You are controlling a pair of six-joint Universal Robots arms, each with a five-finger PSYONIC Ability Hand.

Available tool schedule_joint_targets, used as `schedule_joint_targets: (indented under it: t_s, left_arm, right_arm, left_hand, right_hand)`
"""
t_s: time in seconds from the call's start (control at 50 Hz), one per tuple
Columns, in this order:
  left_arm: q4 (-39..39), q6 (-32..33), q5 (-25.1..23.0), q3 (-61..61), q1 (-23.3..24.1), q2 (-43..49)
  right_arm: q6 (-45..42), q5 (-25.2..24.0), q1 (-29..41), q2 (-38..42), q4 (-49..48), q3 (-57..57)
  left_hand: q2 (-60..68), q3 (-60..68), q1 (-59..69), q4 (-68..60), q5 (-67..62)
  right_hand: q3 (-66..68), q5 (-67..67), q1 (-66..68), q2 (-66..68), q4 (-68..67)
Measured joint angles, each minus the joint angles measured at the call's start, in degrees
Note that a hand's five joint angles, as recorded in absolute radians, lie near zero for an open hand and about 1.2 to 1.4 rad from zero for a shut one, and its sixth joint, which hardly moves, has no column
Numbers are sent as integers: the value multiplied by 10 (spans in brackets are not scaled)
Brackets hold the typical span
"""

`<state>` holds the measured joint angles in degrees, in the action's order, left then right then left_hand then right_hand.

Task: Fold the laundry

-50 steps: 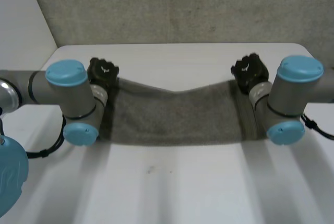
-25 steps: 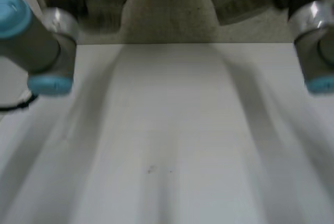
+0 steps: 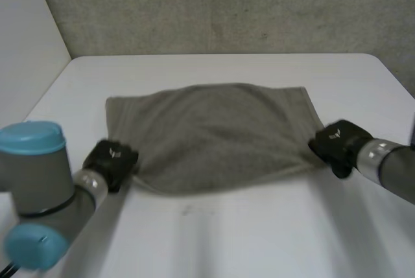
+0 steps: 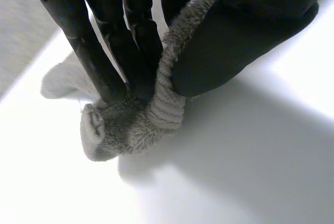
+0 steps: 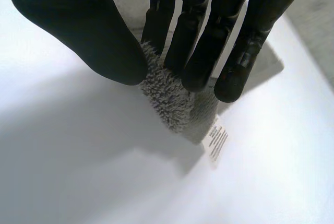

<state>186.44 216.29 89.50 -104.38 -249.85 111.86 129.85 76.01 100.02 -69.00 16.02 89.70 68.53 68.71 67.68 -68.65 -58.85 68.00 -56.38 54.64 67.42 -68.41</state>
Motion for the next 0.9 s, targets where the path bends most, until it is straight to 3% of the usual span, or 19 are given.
schedule_joint_targets:
  t_s: [0.04, 0.1, 0.22, 0.4, 0.6, 0.68, 0.8, 0.88, 0.9]
  left_arm:
    - [-16, 12, 0, -11, 0, -12]
    - [-131, 72, -1, -55, 6, -95]
    - [-156, 86, -3, -34, 12, -129]
    - [36, 87, 5, 145, 5, 48]
    - [165, 84, 34, 290, 7, 218]
    - [176, 83, 49, 326, 5, 253]
    - [186, 80, 50, 342, 4, 276]
    - [208, 79, 48, 346, 5, 284]
    - [215, 79, 48, 346, 5, 285]
  right_arm:
    - [-24, 3, -5, -17, 27, 9]
    - [-122, 10, -15, -97, 118, 53]
    - [-145, 12, -13, -122, 127, 63]
    - [-16, 52, 4, 45, -141, -47]
    - [18, 73, 39, 181, -421, -125]
    - [14, 73, 46, 225, -478, -157]
    - [12, 73, 60, 264, -485, -194]
    - [11, 77, 67, 280, -478, -212]
    - [10, 80, 69, 282, -475, -216]
  left_hand:
    - [-7, -9, -1, 9, 6]
    - [-64, -65, -51, 65, 66]
    - [-68, -70, -60, 70, 71]
    - [-70, -72, -61, 71, 72]
    - [-68, -70, -59, 69, 71]
    - [-69, -71, -60, 70, 72]
    - [-80, -82, -74, 81, 83]
    - [-230, -231, -238, 232, 235]
    - [-230, -231, -238, 232, 235]
  right_hand:
    - [0, 0, 0, 0, 0]
    - [0, 0, 0, 0, 0]
    - [0, 0, 0, 0, 0]
    - [0, 0, 0, 0, 0]
    - [0, 0, 0, 0, 0]
    - [0, 0, 0, 0, 0]
    - [0, 0, 0, 0, 0]
    - [0, 0, 0, 0, 0]
    - [-60, 49, -37, -59, 62]
